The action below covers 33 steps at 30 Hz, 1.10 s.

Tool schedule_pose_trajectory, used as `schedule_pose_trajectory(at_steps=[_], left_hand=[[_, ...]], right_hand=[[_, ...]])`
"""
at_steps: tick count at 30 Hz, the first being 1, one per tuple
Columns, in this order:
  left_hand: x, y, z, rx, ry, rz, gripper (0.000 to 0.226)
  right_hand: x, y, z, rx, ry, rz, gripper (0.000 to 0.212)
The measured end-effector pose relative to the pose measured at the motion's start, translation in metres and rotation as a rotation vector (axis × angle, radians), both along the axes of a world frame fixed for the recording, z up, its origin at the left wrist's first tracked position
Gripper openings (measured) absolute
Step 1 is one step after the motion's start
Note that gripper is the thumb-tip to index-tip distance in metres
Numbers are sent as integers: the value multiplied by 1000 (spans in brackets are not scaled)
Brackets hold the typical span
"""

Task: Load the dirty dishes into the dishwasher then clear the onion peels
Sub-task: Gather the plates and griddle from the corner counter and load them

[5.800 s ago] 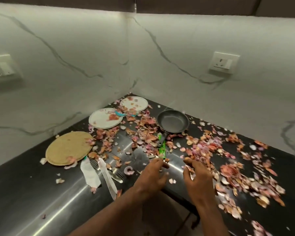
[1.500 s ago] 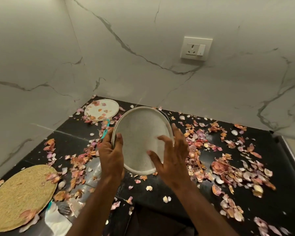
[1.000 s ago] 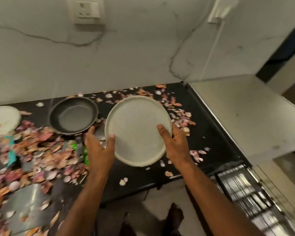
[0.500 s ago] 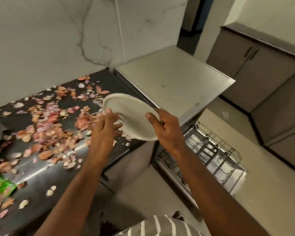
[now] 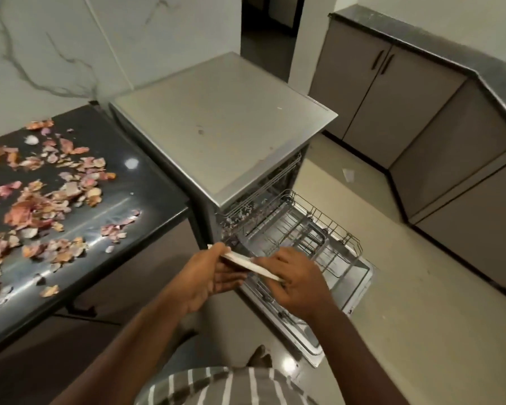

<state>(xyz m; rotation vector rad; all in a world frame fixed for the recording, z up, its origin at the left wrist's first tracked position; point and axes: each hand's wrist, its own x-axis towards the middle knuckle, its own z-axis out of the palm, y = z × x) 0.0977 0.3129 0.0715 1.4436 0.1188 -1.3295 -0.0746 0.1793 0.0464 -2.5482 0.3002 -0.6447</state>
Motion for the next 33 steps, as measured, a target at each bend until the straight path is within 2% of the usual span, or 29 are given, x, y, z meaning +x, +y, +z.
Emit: schedule_pose_trajectory(at_steps=[3,6,9,12,15,18,22,25,29,33], left_hand=[[-14,-19,-31,60,54,-18,25],[-25,-42,-60,109,60,-45,19],[-31,-65,-89,127,26,-95,24],[-32,-87,-115,163,7,-118,27],[-30,-109,-129,172,3,-155,25],[-24,-129,-138,198,-34,-199,17],[-2,-150,-150,266,-277,-354,20],[15,-158,-160,284,-497,-588,26],[33,-151,-182,299,-555,-765,36],[44,-134,-202,338,-571,-993,35]], right_hand=[[-22,-10,-36,89,275,-68,42],[-38,-14,-64,303,468,-125,47],[-46,-19,-80,486,498,-222,44],[-43,-30,-93,564,519,-328,43],[-30,-43,-102,496,598,-318,47],[-2,-57,-107,279,764,-275,40],[46,-79,-120,84,945,-239,29],[76,-108,-140,126,1029,-274,24],[115,-159,-176,144,1110,-263,26],[160,-198,-203,119,1143,-248,32]])
